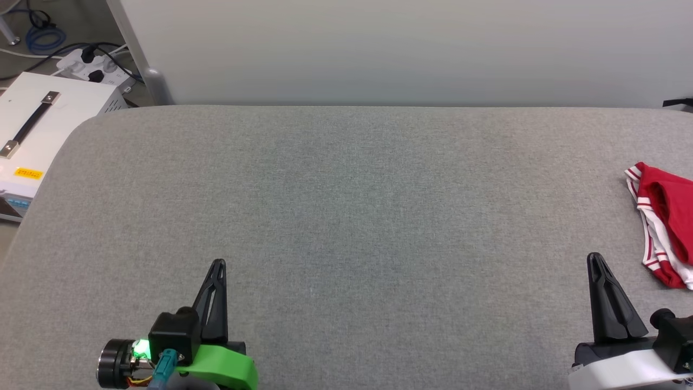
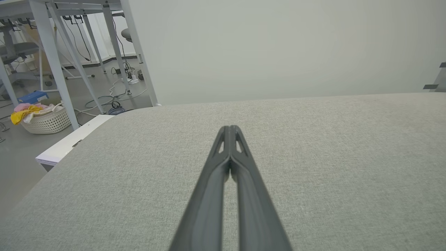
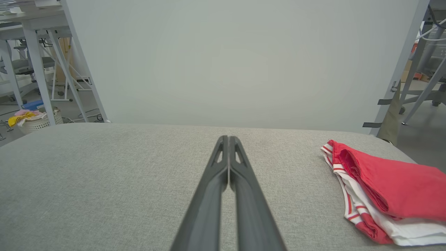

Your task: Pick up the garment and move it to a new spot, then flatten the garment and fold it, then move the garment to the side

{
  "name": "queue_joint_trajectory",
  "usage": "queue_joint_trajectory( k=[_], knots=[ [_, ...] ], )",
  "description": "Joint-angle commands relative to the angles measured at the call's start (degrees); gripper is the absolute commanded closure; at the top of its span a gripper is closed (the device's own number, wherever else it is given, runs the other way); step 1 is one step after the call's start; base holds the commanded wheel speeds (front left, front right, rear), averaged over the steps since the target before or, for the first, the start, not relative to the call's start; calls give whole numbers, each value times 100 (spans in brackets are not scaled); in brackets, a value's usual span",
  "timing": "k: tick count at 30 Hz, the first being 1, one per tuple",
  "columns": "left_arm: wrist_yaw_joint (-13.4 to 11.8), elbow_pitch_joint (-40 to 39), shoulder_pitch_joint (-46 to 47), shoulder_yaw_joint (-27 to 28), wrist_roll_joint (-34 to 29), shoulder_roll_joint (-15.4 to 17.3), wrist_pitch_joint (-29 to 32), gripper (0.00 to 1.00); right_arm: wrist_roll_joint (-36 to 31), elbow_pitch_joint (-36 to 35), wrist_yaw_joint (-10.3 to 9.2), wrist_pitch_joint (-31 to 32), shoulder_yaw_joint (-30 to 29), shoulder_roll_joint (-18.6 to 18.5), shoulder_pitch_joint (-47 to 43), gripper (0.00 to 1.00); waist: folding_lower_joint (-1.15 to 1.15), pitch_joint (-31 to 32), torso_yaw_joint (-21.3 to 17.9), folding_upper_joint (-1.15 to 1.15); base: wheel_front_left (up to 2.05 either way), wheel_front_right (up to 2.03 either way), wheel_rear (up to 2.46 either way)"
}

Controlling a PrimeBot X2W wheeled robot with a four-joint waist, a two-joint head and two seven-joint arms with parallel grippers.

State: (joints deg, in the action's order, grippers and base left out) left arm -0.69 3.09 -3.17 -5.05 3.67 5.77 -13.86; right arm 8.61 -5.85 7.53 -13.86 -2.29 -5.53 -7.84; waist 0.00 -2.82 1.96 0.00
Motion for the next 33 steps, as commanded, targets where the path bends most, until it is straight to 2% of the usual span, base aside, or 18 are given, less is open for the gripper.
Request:
queue_joint_trajectory(
  k=[1,33],
  knots=[
    [5,-19,22,27,-26,-20,36,100,-59,24,0,30,10,18,54,100,0,3,-2,0,0,0,0],
    [23,-99,103,158,-120,-94,408,100,-280,179,-1,403,70,86,255,100,0,80,-55,0,0,0,0]
  ],
)
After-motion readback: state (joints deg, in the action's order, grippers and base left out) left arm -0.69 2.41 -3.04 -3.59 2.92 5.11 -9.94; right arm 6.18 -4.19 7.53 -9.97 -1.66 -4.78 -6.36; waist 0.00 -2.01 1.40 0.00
